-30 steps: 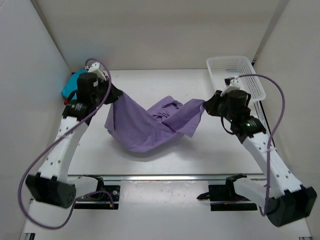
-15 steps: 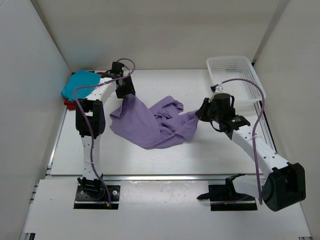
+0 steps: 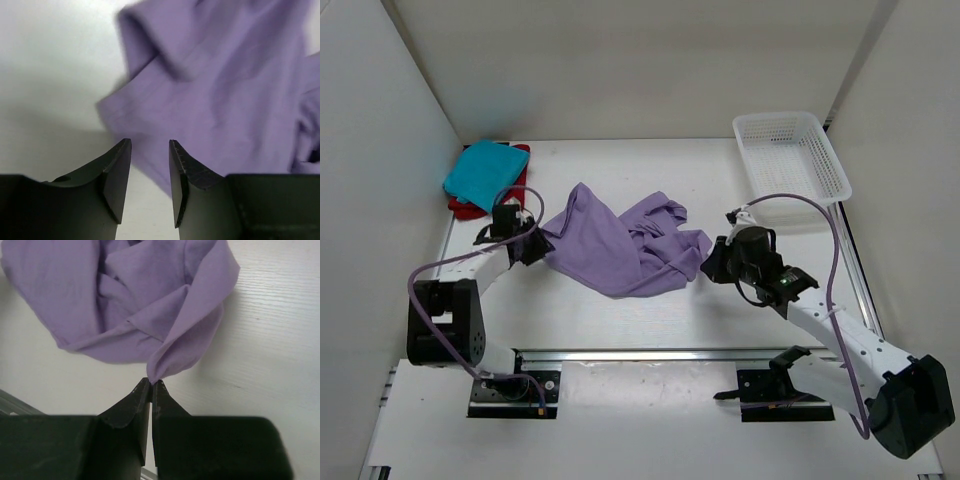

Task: Fold and stack the t-shirts
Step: Flatten out the tshirt

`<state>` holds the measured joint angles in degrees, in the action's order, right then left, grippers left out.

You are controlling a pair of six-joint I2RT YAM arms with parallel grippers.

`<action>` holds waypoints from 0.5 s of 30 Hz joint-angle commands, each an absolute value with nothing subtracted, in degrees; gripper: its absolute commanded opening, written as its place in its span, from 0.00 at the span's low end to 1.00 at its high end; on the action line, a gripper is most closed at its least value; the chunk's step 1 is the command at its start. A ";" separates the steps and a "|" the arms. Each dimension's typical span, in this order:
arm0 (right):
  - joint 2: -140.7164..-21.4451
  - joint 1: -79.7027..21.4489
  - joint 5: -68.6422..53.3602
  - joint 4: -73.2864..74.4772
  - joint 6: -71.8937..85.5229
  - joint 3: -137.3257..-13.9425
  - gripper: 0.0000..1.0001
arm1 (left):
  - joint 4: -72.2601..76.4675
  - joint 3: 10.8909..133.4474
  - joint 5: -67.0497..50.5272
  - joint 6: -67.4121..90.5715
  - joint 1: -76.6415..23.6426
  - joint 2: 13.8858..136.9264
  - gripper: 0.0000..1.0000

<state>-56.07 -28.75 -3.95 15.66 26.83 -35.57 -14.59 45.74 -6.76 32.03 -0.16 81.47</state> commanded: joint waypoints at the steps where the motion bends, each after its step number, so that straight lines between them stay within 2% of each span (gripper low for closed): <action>1: -53.97 -30.15 -2.99 13.36 26.89 -35.07 0.00 | -9.06 40.97 -7.56 34.71 2.02 82.09 0.47; 15: -51.24 -30.32 -6.41 11.43 27.07 -32.78 0.00 | -0.79 36.65 -6.24 40.16 4.75 85.78 0.45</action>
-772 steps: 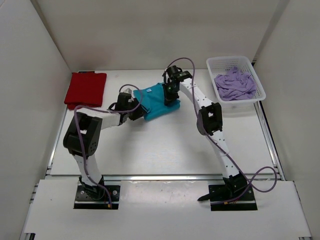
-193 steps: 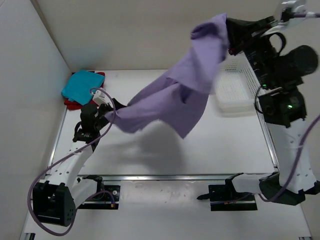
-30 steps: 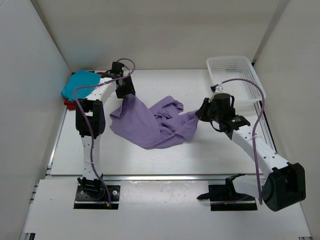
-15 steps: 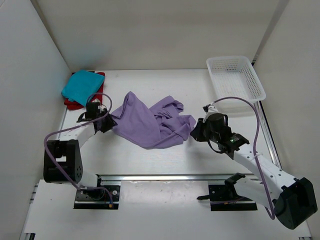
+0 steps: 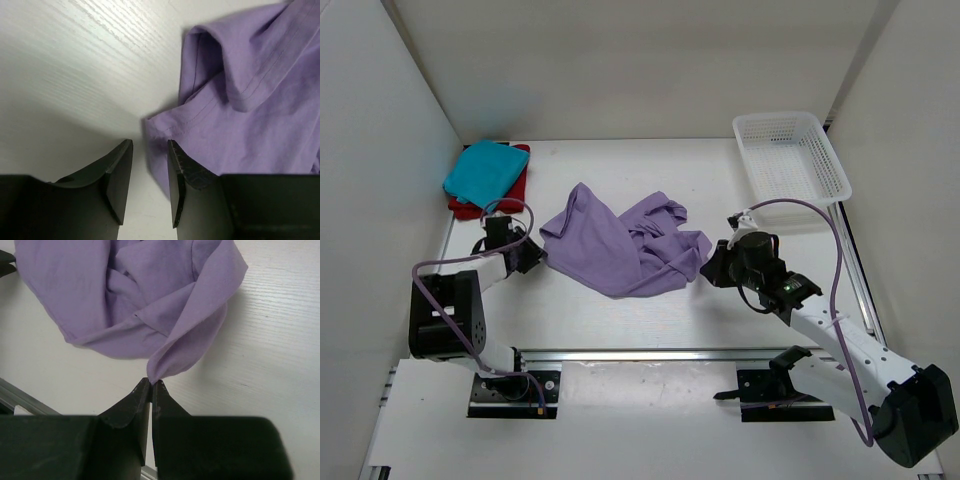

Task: Fold and stack the t-shirts
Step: Flatten out the tshirt

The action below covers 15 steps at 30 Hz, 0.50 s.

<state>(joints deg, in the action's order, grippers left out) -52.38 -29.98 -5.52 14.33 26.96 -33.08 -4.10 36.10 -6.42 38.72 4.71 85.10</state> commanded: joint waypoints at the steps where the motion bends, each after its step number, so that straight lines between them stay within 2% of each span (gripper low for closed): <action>1: -51.24 -30.50 -6.15 11.77 26.98 -32.96 0.00 | -0.53 36.30 -6.85 40.43 4.57 86.56 0.44; 3: -51.59 -30.85 -5.72 11.60 27.25 -33.13 0.00 | 1.49 36.91 -7.38 41.04 4.74 87.36 0.43; 7: -51.68 -30.15 -6.07 11.60 27.33 -32.78 0.00 | 1.94 37.53 -7.12 40.61 3.61 88.41 0.31; 9: -51.59 -30.24 -5.72 11.78 27.33 -32.87 0.00 | 1.58 38.32 -6.68 40.17 3.51 88.94 0.28; 11: -51.68 -30.14 -6.07 11.95 27.33 -32.87 0.00 | 1.14 38.58 -6.07 39.99 2.90 89.12 0.19; 15: -51.33 -29.36 -6.24 12.13 27.16 -32.87 0.00 | -1.48 40.86 -1.77 38.41 1.06 89.12 0.07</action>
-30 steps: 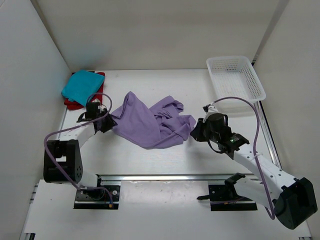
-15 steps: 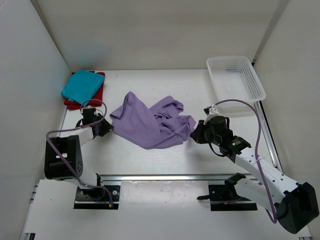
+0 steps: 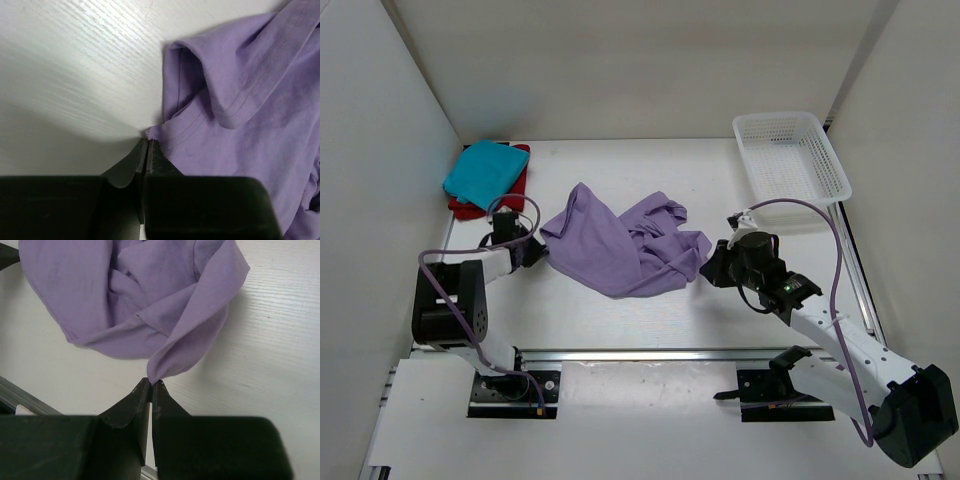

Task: Fold and stack the t-shirts
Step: Flatten out the tshirt

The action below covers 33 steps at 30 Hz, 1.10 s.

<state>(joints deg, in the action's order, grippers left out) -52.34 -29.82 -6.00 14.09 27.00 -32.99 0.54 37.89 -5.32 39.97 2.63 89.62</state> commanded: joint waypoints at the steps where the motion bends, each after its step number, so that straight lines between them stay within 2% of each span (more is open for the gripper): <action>1: -51.33 -29.44 -6.07 12.22 27.42 -32.78 0.00 | -2.80 41.74 -0.10 37.28 0.79 88.95 0.01; 10: -52.21 -30.67 -3.96 15.55 27.16 -34.98 0.00 | -6.68 44.03 6.06 33.50 -3.07 82.55 0.00; 16: -51.33 -33.75 5.96 26.53 24.18 -45.86 0.00 | -17.12 51.05 8.18 27.69 -8.61 71.92 0.00; 22: -50.00 -37.07 18.68 42.15 21.01 -69.82 0.00 | -39.51 70.79 3.25 21.10 -10.63 67.77 0.00; 27: -56.32 -45.42 32.59 52.89 20.13 -90.92 0.00 | -46.30 83.64 -0.87 20.92 -9.41 63.98 0.00; 30: -62.11 -46.50 33.66 56.76 18.46 -103.04 0.00 | -49.65 89.54 -4.38 20.92 -8.62 63.81 0.00; 33: -68.26 -47.02 32.96 59.49 16.18 -115.17 0.00 | -52.29 95.16 -10.52 20.57 -3.36 63.55 0.00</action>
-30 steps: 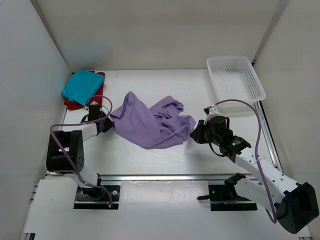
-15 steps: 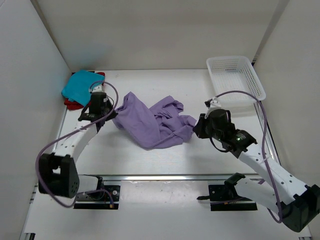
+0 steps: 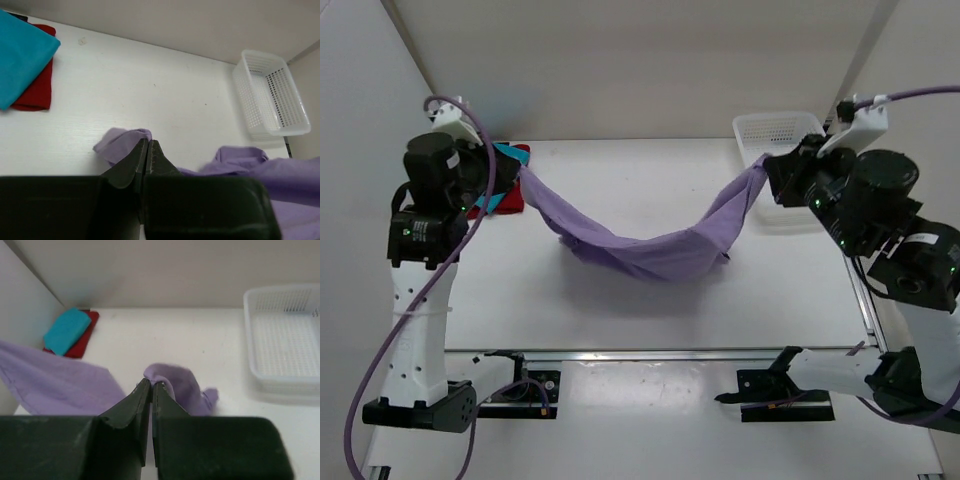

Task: Fold and stack the t-shirts
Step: Flatten out the tshirt

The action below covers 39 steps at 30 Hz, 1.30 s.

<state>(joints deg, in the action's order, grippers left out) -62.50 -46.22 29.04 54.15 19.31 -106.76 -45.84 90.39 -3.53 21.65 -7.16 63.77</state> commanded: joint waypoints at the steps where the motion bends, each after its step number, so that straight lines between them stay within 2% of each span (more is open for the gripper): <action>1: -69.77 -47.80 33.83 60.20 15.04 -120.53 0.00 | -53.25 95.79 -11.94 20.31 -1.16 64.68 0.00; 4: -75.31 -46.60 34.46 55.74 10.39 -126.99 0.00 | -56.07 105.52 -12.13 20.65 -0.44 68.98 0.00; 6: -77.33 -36.02 27.55 52.83 9.49 -126.56 0.00 | -55.99 108.35 -13.18 21.53 -0.09 72.67 0.00; 7: -78.39 -31.86 16.72 52.04 10.45 -126.56 0.00 | -55.81 109.33 -14.31 21.79 2.09 73.64 0.00; 8: -79.27 -25.64 8.17 50.64 11.50 -125.26 0.00 | -54.77 108.90 -14.59 22.32 2.89 75.04 0.00; 11: -82.87 -19.19 0.48 46.06 10.99 -120.16 0.00 | -50.03 102.16 -10.14 22.85 2.65 77.94 0.00; 14: -95.50 -14.87 -5.77 48.42 10.38 -124.61 0.00 | -45.20 94.86 -9.58 22.68 1.50 83.29 0.00; 16: -101.83 -13.63 -8.07 48.60 9.58 -128.48 0.00 | -42.81 93.61 -8.52 23.20 1.06 89.26 0.00; 18: -108.35 -12.31 -9.23 48.17 9.75 -137.76 0.00 | -40.79 95.88 -7.74 23.99 1.14 94.01 0.00; 21: -113.89 -10.37 -11.68 42.56 12.90 -143.32 0.00 | -43.75 114.70 -6.94 25.75 -1.58 102.62 0.00; 25: -112.86 -9.23 -8.45 33.59 15.82 -146.86 0.00 | -49.30 139.50 -10.01 29.44 -0.09 112.48 0.00; 26: -111.20 -8.97 -7.05 29.92 16.26 -145.65 0.00 | -48.52 141.57 -10.72 30.66 2.78 111.72 0.00; 30: -105.57 -8.88 -2.38 20.41 14.60 -144.92 0.00 | -32.04 124.31 -15.55 37.60 9.21 100.92 0.00; 33: -101.89 -6.25 -3.94 20.83 16.34 -145.64 0.00 | -31.55 125.58 -13.29 35.96 10.02 97.22 0.00; 35: -98.89 -4.75 -5.53 21.27 16.43 -139.96 0.00 | -30.33 123.94 -8.81 33.58 8.44 94.85 0.00; 39: -90.99 -4.83 -5.54 21.18 15.91 -125.45 0.00 | -25.49 110.60 -7.65 33.05 8.26 88.69 0.00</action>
<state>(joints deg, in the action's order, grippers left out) -93.27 -5.10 -5.78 23.46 15.88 -132.42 -28.47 117.62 -9.65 34.02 9.32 90.65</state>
